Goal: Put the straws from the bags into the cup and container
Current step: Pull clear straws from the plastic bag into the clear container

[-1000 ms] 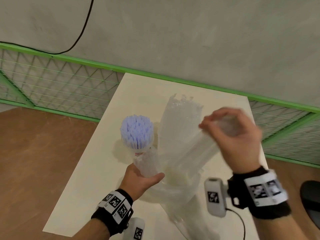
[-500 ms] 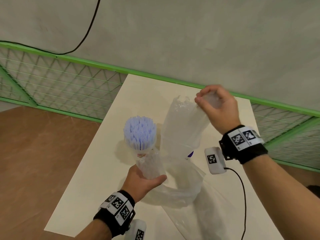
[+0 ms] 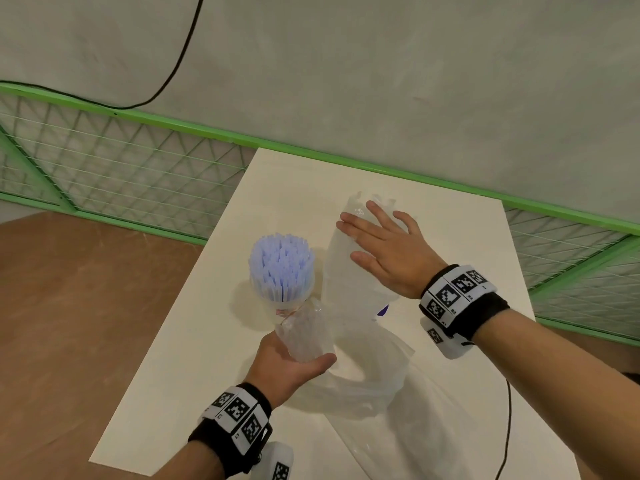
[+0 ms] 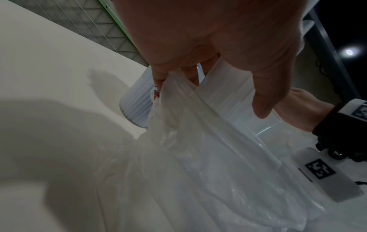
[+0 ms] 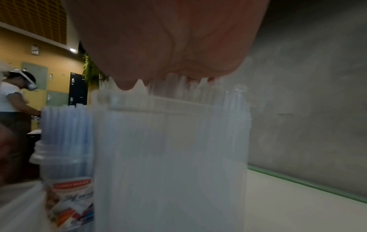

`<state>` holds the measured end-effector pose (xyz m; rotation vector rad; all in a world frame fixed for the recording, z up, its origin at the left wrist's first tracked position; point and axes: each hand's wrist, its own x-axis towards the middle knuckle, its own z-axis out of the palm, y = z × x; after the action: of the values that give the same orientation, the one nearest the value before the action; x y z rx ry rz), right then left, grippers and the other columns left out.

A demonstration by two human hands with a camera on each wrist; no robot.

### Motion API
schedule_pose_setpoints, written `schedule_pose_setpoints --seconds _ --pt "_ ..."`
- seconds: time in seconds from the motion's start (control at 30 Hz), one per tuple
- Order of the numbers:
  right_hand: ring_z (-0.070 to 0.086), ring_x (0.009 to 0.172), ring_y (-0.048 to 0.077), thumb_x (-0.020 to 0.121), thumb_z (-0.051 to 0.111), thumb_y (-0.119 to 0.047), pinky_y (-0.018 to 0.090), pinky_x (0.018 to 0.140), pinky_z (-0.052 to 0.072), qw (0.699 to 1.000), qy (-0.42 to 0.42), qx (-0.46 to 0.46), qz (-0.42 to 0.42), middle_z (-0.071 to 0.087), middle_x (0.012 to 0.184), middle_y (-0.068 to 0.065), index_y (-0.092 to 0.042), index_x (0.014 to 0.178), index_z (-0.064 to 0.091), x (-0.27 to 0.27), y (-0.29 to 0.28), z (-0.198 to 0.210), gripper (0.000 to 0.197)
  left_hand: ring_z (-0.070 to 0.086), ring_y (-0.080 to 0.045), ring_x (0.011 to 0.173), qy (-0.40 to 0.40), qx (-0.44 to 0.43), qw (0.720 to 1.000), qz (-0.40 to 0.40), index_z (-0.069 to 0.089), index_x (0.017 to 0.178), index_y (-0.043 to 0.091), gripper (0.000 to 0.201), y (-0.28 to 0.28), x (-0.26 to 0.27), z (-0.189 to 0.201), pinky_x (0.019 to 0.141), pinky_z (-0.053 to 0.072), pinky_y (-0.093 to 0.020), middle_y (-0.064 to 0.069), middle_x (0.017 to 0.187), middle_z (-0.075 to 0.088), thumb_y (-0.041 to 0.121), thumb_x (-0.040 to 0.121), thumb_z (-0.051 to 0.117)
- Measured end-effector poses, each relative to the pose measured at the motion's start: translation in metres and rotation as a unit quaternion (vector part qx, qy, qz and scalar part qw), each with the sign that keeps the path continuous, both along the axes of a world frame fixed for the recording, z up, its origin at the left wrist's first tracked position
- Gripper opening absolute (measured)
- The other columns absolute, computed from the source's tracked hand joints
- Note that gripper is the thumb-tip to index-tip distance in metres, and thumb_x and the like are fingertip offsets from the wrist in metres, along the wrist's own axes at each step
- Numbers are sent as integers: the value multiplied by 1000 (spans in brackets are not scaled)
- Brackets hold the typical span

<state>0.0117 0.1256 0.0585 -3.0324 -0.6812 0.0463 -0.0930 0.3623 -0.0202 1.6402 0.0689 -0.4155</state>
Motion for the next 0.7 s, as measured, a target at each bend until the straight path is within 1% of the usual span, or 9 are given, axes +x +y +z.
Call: schedule_pose_setpoints --seconds 0.07,0.17,0.3,0.43,0.5,0.57,0.63,0.67,0.7 --pt "-9 151 13 97 10 -63 45 116 -3 1000 11 -6 1 0 160 -27 -42 154 6 0 1 -3 61 70 0 90 0 0 1000 1 66 103 27 46 0 0 -1 74 51 -14 17 92 75 13 67 90" --pt "-8 151 16 95 18 -67 52 116 0 999 26 10 -19 0 160 -26 -42 154 7 -1 5 -4 65 70 -1 88 2 -4 1000 5 67 102 25 44 0 0 -2 73 51 -14 15 90 76 11 67 90" --pt "5 151 20 90 34 -73 59 110 13 997 4 52 -54 9 160 -25 -45 151 15 -1 15 -4 70 70 0 88 -8 0 1000 2 66 100 28 44 1 -1 -2 71 51 -11 16 91 75 12 66 90" --pt "17 148 22 83 48 -75 58 103 24 998 -51 17 -29 15 160 -23 -44 147 25 4 20 2 75 69 0 87 -12 0 1000 4 65 100 29 46 3 -1 -1 71 50 -9 18 91 74 11 66 90" --pt "23 146 19 84 56 -66 53 103 30 999 -32 24 -2 17 159 -22 -43 147 27 9 17 8 72 68 3 85 -12 -2 1000 2 64 100 29 46 4 -1 0 70 49 -8 21 89 73 8 67 89" --pt "27 145 15 87 66 -48 47 103 34 998 10 52 25 20 160 -18 -42 148 28 12 9 12 72 68 5 86 -12 -4 1000 0 63 101 29 47 5 -1 1 70 49 -7 23 90 73 8 68 88" --pt "23 146 13 87 72 -28 43 109 31 996 50 62 40 17 161 -15 -38 150 25 14 -1 14 79 68 3 90 -12 -5 1000 2 64 104 29 49 6 -1 0 73 49 -8 22 94 73 10 67 89" --pt "19 148 12 87 72 -22 40 112 28 995 68 64 40 15 162 -14 -37 152 23 14 -5 15 83 68 3 91 -11 -6 1000 3 64 105 29 50 6 -1 -1 74 49 -8 21 95 73 10 67 89" --pt "15 149 11 88 72 -21 38 115 23 994 83 66 37 12 162 -14 -36 153 20 13 -7 15 84 68 2 92 -8 -6 1000 5 64 106 29 50 6 0 -1 74 49 -8 20 96 74 11 67 89"
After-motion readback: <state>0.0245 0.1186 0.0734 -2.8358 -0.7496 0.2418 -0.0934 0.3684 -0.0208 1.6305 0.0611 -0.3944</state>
